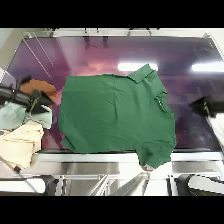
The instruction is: Fold the shirts.
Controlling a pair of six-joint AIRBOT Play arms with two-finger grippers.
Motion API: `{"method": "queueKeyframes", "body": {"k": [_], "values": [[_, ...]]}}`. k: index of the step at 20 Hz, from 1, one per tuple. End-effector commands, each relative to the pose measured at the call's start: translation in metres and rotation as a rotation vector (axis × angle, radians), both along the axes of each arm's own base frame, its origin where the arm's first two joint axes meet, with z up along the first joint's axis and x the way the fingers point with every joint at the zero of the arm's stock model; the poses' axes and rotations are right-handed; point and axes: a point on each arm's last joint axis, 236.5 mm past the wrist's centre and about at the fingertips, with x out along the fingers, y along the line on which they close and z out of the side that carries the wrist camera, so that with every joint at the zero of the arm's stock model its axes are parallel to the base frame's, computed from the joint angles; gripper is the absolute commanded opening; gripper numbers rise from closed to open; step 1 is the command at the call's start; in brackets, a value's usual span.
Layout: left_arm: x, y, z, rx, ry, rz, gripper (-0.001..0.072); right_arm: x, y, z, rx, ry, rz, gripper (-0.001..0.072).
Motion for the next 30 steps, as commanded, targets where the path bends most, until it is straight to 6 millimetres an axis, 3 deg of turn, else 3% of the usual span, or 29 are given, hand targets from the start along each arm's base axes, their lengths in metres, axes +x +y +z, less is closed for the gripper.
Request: {"method": "queueKeyframes", "body": {"k": [1, 5, 7, 12, 13, 15, 16, 17, 18, 21, 22, 24, 26, 30], "values": [[-0.076, 0.005, -0.041, 0.139, 0.139, -0.032, 0.0700, -0.069, 0.018, -0.059, -0.009, 0.171, -0.004, 0.0392], [-0.117, -0.013, -0.059, 0.096, 0.236, -0.049, 0.0700, -0.107, 0.055, -0.090, 0.052, 0.270, 0.037, 0.0388], [-0.129, -0.018, -0.072, 0.095, 0.264, -0.036, 0.0700, -0.115, 0.067, -0.098, 0.050, 0.292, 0.061, 0.0382], [-0.135, -0.035, -0.102, 0.171, 0.214, -0.123, 0.0699, -0.109, 0.098, -0.104, 0.012, 0.276, 0.171, 0.0372], [-0.136, -0.040, -0.104, 0.173, 0.219, -0.151, 0.0699, -0.108, 0.105, -0.105, 0.012, 0.274, 0.189, 0.0304], [-0.141, -0.048, -0.115, 0.167, 0.252, -0.191, 0.0698, -0.105, 0.110, -0.108, 0.001, 0.268, 0.203, 0.0283], [-0.142, -0.051, -0.122, 0.169, 0.258, -0.206, 0.0650, -0.105, 0.111, -0.108, -0.002, 0.265, 0.209, 0.0283], [-0.139, -0.053, -0.126, 0.162, 0.245, -0.238, 0.0388, -0.106, 0.111, -0.107, 0.000, 0.266, 0.210, 0.0283], [-0.136, -0.054, -0.127, 0.155, 0.235, -0.263, 0.0319, -0.106, 0.111, -0.108, 0.000, 0.267, 0.210, 0.0283], [-0.125, -0.052, -0.123, 0.155, 0.215, -0.282, 0.0313, -0.107, 0.113, -0.106, 0.008, 0.270, 0.215, 0.0270], [-0.126, -0.051, -0.119, 0.142, 0.222, -0.289, 0.0313, -0.108, 0.113, -0.106, 0.012, 0.272, 0.215, 0.0223], [-0.131, -0.046, -0.109, 0.116, 0.256, -0.296, 0.0314, -0.107, 0.110, -0.106, 0.013, 0.272, 0.203, 0.0226], [-0.143, -0.028, -0.102, 0.120, 0.311, -0.304, 0.0314, -0.106, 0.106, -0.105, 0.016, 0.271, 0.186, 0.0226], [-0.115, 0.015, -0.096, 0.171, 0.185, -0.106, 0.0315, -0.105, 0.104, -0.106, 0.016, 0.271, 0.177, 0.0226]]}}
